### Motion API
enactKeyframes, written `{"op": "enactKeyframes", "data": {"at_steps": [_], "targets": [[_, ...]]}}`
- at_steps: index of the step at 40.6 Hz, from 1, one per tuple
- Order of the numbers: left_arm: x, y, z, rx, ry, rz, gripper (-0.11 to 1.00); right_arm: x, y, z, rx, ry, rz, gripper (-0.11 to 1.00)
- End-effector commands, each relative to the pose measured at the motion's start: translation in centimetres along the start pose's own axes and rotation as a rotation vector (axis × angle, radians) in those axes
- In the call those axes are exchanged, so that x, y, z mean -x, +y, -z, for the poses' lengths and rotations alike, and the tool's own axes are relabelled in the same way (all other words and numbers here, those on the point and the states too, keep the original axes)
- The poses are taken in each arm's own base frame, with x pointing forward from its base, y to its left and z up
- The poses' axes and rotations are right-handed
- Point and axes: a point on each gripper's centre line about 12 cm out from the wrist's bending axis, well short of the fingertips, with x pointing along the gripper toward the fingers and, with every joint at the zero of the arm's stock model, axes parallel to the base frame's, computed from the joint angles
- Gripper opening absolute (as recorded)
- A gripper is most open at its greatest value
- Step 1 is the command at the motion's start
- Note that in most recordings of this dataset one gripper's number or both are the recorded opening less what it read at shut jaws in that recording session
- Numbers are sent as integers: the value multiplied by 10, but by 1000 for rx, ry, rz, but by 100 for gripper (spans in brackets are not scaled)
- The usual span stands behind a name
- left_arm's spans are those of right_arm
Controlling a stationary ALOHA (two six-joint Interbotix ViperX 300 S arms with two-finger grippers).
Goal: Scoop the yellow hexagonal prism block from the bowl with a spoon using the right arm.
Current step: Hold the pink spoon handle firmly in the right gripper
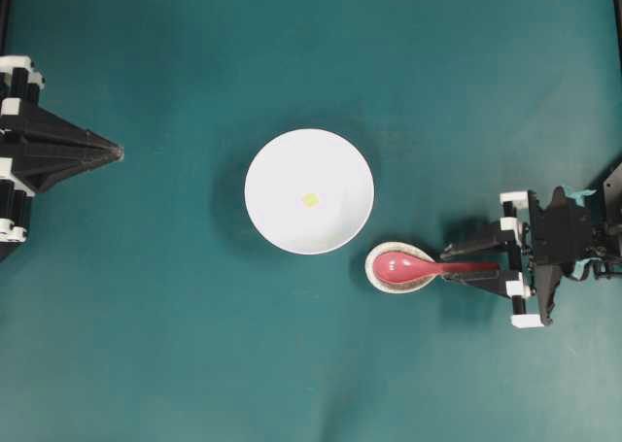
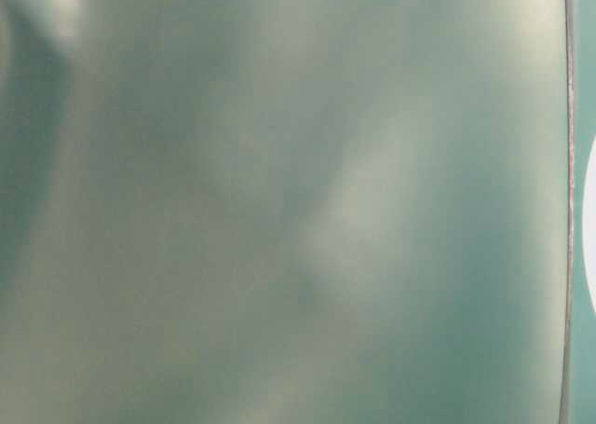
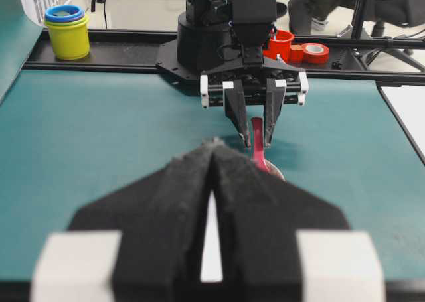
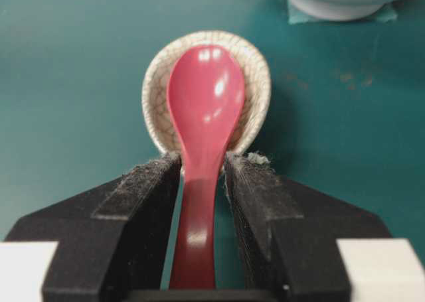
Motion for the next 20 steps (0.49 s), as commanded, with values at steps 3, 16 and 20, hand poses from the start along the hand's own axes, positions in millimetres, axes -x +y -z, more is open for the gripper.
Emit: {"op": "enactKeyframes", "data": {"at_steps": [3,16,20], "targets": [[-2,0,-11,0,-29,-1,-1,-1,2,0,-18,-6,-4,41],[-3,0,-10,0,-26,-1,-1,-2,1,5,-18,11,1,41],[-3,0,-10,0,-26,1,-1,-2,1,5,-18,13,1,41]]}}
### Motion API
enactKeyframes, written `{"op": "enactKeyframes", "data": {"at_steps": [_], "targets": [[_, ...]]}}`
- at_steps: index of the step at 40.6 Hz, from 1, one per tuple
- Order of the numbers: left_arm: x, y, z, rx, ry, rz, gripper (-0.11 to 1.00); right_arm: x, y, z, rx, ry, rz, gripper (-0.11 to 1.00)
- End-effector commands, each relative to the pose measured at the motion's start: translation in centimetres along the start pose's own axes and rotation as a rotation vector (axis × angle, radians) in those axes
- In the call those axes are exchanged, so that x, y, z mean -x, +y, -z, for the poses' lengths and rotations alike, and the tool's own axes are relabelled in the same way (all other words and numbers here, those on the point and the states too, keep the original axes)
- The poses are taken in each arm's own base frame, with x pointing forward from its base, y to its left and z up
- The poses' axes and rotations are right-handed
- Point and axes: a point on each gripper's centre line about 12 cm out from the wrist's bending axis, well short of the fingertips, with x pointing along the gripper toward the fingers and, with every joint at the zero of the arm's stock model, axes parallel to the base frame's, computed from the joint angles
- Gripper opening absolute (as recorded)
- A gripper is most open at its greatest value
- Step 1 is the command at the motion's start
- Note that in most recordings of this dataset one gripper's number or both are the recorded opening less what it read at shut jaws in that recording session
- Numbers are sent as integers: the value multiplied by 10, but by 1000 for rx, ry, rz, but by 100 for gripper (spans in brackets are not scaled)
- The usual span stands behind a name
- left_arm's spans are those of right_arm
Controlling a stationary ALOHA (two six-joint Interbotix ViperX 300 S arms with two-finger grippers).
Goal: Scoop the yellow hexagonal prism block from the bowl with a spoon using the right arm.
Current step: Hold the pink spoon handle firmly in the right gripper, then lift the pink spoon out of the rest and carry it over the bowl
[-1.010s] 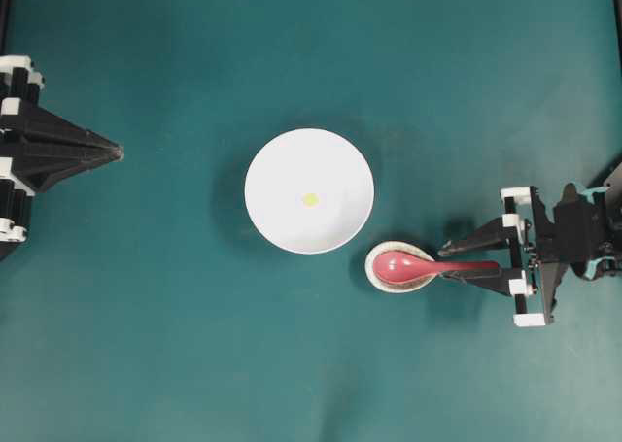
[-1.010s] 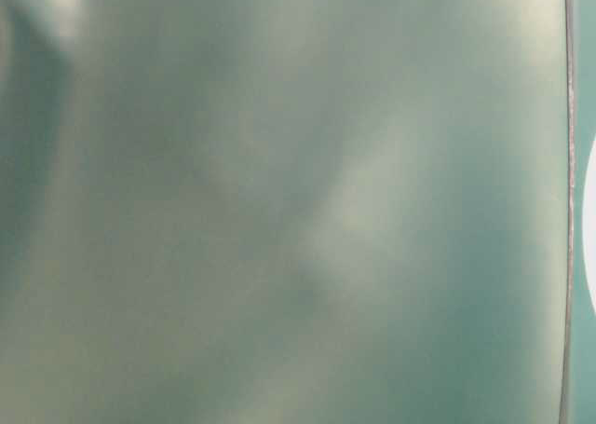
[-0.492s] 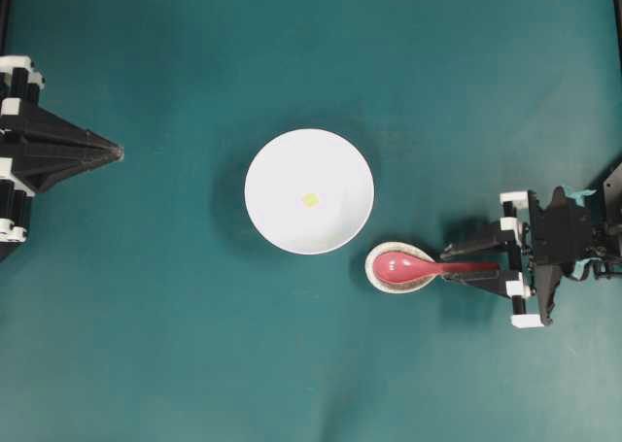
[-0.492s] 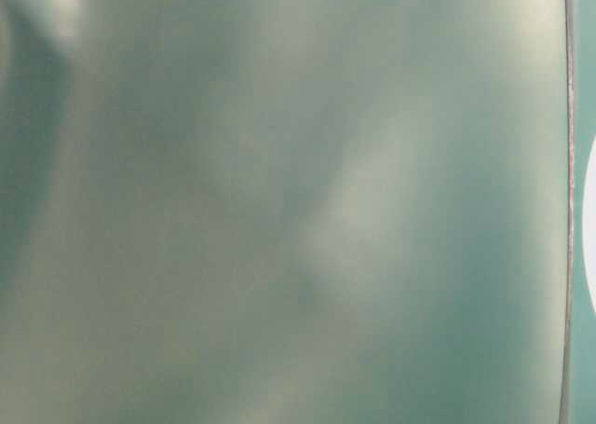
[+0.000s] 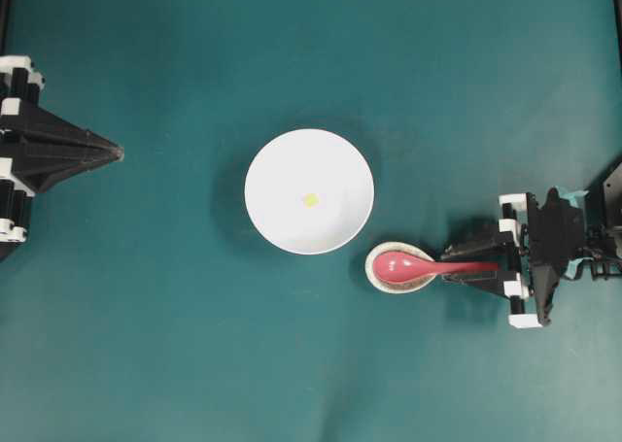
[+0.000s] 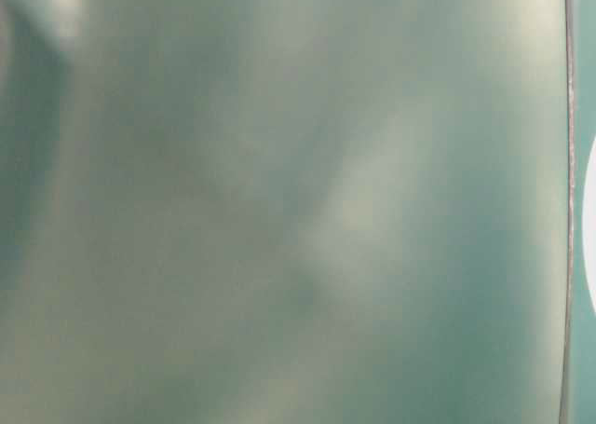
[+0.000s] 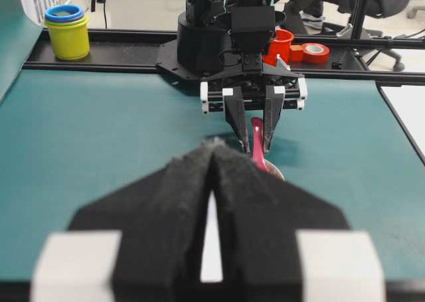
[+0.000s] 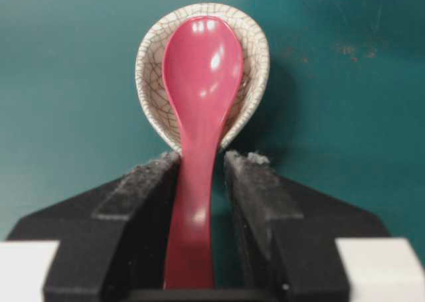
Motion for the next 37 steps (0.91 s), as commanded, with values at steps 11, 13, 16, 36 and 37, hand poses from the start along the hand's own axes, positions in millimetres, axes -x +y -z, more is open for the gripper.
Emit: {"op": "enactKeyframes", "data": {"at_steps": [11,13,16,36,37], "targets": [[-2,0,-11,2,-29,0,-1,-1,3,-3,-6,-17,-12,39],[-2,0,-11,0,-28,1,-1,-1,3,-3,-5,-15,-11,39],[-2,0,-11,0,-28,-1,-1,-1,3,-3,-5,-17,-13,38],[-2,0,-11,2,-28,0,-1,-3,5,-5,-8,-22,-15,36],[-2,0,-11,0,-28,-1,-1,-3,5,-5,-9,-23,-16,36]]}}
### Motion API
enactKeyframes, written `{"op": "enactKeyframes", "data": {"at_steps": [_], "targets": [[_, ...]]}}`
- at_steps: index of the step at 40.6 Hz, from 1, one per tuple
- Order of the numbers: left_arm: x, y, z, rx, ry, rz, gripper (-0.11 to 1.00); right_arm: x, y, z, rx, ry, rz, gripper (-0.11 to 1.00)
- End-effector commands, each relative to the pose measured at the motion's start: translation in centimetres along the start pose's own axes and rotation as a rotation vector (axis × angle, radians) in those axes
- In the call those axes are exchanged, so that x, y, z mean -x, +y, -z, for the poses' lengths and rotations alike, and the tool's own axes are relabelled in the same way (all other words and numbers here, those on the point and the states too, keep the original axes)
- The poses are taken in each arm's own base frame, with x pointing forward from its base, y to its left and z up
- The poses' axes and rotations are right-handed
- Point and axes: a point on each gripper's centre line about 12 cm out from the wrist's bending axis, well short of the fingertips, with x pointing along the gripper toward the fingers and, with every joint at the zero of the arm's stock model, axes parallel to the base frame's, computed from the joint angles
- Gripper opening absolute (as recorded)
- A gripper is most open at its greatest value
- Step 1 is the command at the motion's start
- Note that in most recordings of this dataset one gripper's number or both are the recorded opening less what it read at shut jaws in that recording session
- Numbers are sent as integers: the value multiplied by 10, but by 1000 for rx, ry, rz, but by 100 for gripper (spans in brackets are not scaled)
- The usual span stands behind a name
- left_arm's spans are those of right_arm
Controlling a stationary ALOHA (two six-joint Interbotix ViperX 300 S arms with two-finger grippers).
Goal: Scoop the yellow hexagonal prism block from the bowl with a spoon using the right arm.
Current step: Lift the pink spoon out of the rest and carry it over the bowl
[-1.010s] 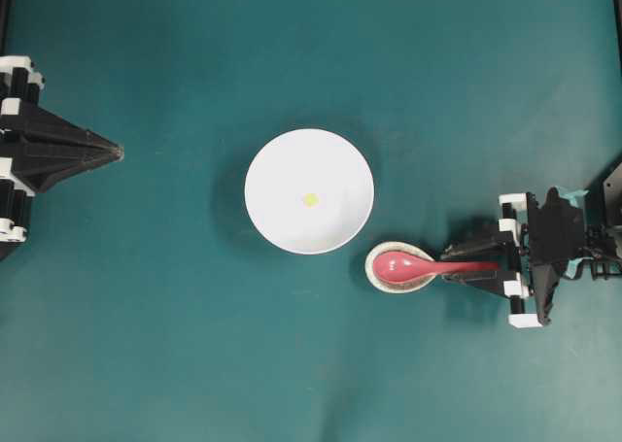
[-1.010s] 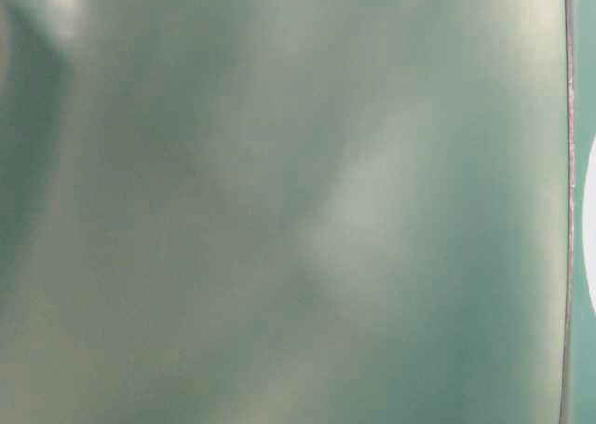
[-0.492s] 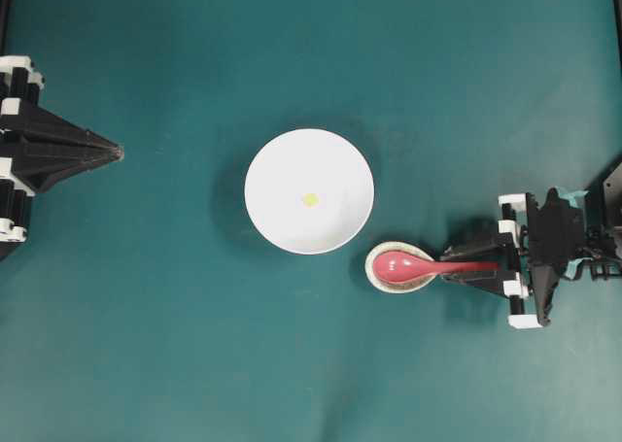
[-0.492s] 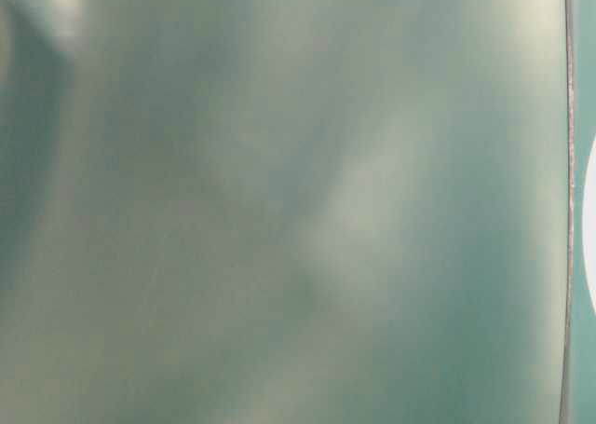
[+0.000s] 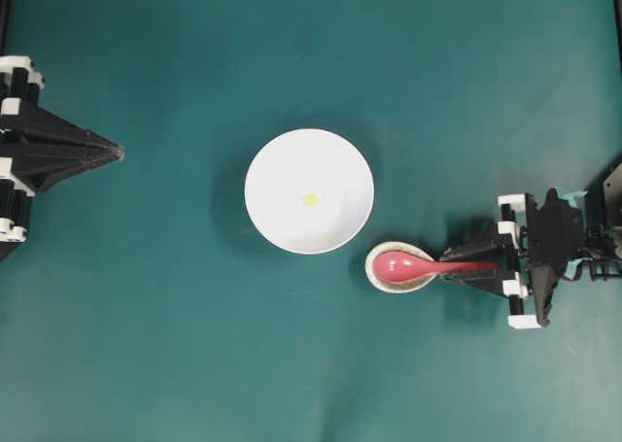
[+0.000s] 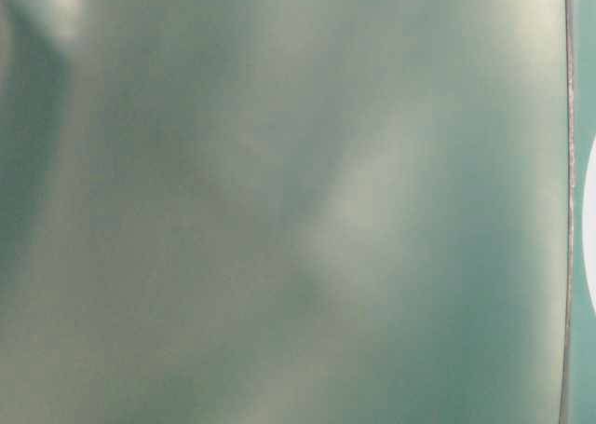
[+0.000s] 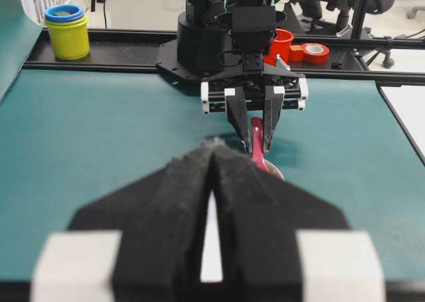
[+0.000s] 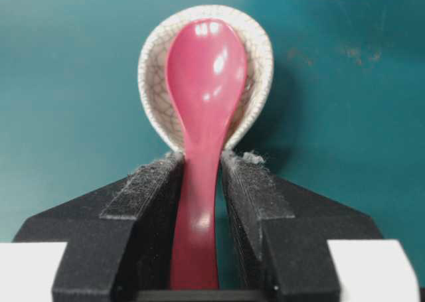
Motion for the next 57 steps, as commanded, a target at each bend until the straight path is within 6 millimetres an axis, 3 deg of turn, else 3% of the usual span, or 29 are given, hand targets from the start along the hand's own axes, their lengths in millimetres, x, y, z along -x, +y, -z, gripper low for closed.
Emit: {"op": "enactKeyframes", "data": {"at_steps": [1,9,25,40,49,57], "targets": [[-2,0,-10,0,-28,0,-1,-2,4,-4,-8,-21,-12,35],[-2,0,-10,0,-25,-1,-1,-2,5,-10,-18,-41,-18,24],[-3,0,-10,0,-26,0,-1,8,11,-39,-80,-70,-53,24],[-2,0,-11,0,-31,-1,-1,17,7,-102,-151,-114,-66,24],[-2,0,-11,0,-28,-1,-1,15,-6,-150,-162,-39,-41,24],[-2,0,-9,-2,-14,-1,-1,5,-26,-171,-189,77,6,24]]}}
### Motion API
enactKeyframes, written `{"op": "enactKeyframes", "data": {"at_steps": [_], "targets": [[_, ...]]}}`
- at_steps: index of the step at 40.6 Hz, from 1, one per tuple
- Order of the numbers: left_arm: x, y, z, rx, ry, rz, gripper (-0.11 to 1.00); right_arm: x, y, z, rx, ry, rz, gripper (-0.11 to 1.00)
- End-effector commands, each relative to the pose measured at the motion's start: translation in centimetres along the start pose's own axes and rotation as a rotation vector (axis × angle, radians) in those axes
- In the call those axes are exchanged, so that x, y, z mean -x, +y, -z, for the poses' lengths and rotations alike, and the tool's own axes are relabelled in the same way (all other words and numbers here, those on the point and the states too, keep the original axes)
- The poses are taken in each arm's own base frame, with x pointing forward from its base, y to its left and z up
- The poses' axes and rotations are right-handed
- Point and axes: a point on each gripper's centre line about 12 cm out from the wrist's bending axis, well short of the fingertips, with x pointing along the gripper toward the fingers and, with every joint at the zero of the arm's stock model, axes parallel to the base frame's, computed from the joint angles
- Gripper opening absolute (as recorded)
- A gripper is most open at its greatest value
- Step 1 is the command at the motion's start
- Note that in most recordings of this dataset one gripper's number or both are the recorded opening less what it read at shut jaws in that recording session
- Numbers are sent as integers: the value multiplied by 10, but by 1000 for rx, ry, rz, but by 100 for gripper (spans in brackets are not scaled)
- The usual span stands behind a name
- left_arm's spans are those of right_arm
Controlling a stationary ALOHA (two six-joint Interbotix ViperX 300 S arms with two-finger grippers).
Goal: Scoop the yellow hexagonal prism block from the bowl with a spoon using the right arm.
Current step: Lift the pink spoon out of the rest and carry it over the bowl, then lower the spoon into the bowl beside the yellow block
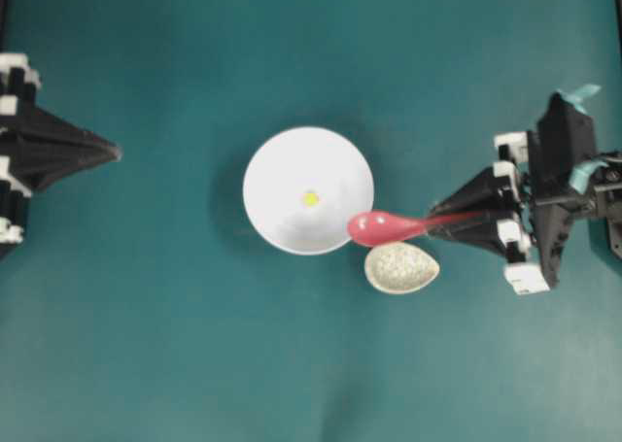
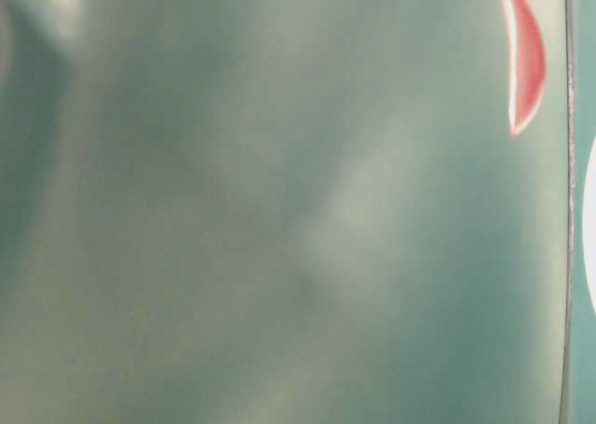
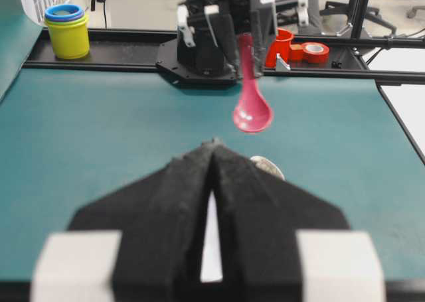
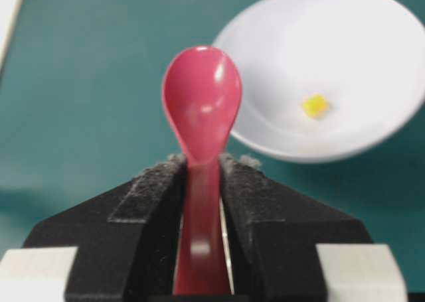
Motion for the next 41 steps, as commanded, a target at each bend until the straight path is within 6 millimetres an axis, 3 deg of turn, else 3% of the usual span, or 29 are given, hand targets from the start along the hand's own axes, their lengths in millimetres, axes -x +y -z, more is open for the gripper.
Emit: {"op": "enactKeyframes", "data": {"at_steps": [1,18,31,41], "targets": [[-2,0,-10,-2,-21,1,-1,-5,-6,-18,-23,31,21,24],[-2,0,-5,-5,28,-1,-1,-42,-33,-44,-47,261,93,24],[-2,0,-4,0,37,-2,-1,-78,-36,-53,-12,422,89,24],[-2,0,-4,0,37,0,-1,-95,-36,-59,12,477,85,24]]}}
